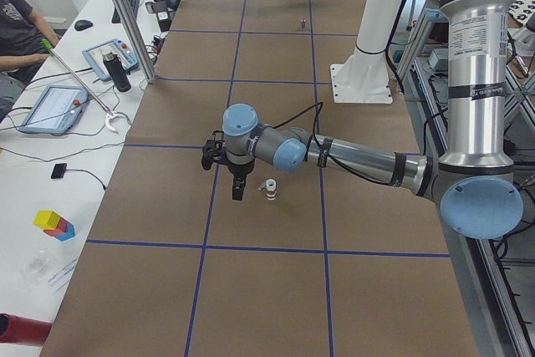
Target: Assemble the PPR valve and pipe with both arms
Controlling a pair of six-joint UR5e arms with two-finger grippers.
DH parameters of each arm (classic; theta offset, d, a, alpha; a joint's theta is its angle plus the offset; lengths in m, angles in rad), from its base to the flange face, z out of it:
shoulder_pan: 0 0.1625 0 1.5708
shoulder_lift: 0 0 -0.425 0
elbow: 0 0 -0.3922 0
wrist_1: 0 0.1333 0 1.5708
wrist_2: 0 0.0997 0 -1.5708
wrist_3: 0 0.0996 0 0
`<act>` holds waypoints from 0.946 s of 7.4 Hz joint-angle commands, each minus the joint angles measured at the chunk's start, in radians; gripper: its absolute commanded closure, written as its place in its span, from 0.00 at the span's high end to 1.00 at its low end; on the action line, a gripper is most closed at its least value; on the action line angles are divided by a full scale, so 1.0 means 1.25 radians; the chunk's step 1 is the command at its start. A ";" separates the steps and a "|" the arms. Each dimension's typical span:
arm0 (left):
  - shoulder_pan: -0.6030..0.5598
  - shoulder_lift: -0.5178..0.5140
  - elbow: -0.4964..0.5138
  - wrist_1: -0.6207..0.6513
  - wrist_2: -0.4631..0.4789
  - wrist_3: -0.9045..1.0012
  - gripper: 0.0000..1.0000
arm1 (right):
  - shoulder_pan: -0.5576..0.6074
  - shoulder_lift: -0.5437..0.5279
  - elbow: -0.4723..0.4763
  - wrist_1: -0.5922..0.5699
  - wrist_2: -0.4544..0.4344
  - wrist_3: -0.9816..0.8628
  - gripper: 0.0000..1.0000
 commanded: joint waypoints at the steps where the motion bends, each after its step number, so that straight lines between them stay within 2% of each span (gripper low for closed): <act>1: 0.095 0.023 -0.012 -0.049 0.050 -0.050 0.99 | -0.016 0.001 0.000 0.002 0.000 -0.001 1.00; 4: 0.137 0.041 -0.018 -0.047 0.039 -0.053 0.99 | -0.027 0.002 -0.006 0.000 -0.002 0.002 1.00; 6: 0.139 0.056 -0.016 -0.044 -0.021 -0.053 0.99 | -0.029 0.002 -0.012 0.000 -0.002 0.002 1.00; 7: 0.139 0.064 -0.015 -0.046 -0.017 -0.049 0.99 | -0.031 0.002 -0.012 0.000 -0.004 0.002 1.00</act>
